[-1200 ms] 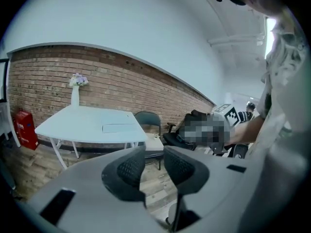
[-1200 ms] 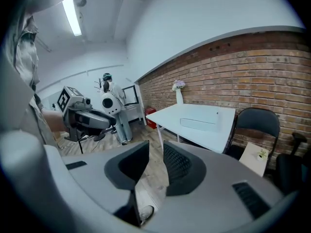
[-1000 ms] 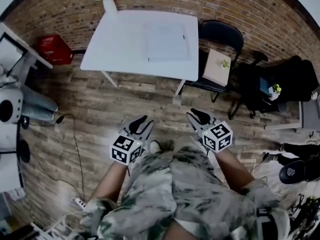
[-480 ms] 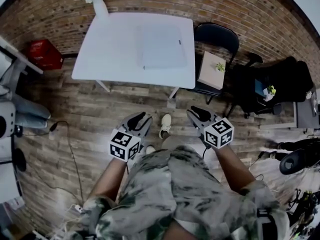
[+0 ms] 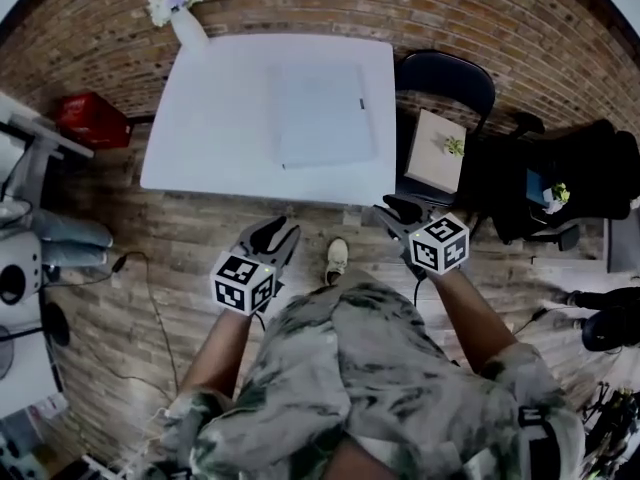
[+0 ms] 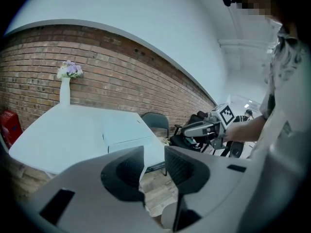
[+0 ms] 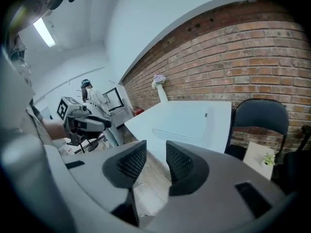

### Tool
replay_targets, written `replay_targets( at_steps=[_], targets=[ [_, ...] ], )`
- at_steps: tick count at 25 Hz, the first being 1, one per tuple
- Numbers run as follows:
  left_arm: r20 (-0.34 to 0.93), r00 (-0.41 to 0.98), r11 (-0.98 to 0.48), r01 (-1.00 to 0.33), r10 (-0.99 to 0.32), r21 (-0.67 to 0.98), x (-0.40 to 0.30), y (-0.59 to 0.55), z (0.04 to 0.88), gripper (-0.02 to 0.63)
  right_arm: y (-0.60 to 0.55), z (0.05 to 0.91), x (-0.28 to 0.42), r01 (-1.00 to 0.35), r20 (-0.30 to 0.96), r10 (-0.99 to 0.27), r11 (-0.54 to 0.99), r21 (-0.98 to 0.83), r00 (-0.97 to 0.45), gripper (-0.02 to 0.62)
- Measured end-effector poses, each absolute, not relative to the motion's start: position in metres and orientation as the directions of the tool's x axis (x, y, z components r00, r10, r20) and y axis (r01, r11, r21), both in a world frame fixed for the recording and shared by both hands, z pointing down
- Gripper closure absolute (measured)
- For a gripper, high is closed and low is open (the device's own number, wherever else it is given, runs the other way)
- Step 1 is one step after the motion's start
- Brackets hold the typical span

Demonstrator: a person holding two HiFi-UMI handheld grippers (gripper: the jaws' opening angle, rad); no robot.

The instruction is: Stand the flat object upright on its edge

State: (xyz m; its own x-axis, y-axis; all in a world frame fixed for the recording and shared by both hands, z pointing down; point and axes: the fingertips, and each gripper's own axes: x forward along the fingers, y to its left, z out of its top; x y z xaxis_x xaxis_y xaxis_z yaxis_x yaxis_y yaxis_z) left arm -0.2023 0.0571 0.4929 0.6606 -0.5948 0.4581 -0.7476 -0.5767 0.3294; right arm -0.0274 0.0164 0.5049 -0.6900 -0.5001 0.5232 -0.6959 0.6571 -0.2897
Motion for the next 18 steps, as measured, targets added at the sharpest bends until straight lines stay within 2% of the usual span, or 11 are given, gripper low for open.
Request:
replay_targets(
  at_steps=[9,18],
  targets=[
    [0.523,0.613,-0.536,-0.785,-0.592,0.312,-0.169,-0.042,0.509,0.468,-0.085,0.534,0.013,-0.656,0.51,-0.442,0.648,-0.388,-0.738,0.434],
    [0.576,0.586,-0.487,-0.806,-0.57,0.337,-0.16,-0.099,0.533,0.454,-0.14,0.565,0.039,-0.658,0.485,-0.446,0.555,-0.51,-0.752,0.425]
  ],
)
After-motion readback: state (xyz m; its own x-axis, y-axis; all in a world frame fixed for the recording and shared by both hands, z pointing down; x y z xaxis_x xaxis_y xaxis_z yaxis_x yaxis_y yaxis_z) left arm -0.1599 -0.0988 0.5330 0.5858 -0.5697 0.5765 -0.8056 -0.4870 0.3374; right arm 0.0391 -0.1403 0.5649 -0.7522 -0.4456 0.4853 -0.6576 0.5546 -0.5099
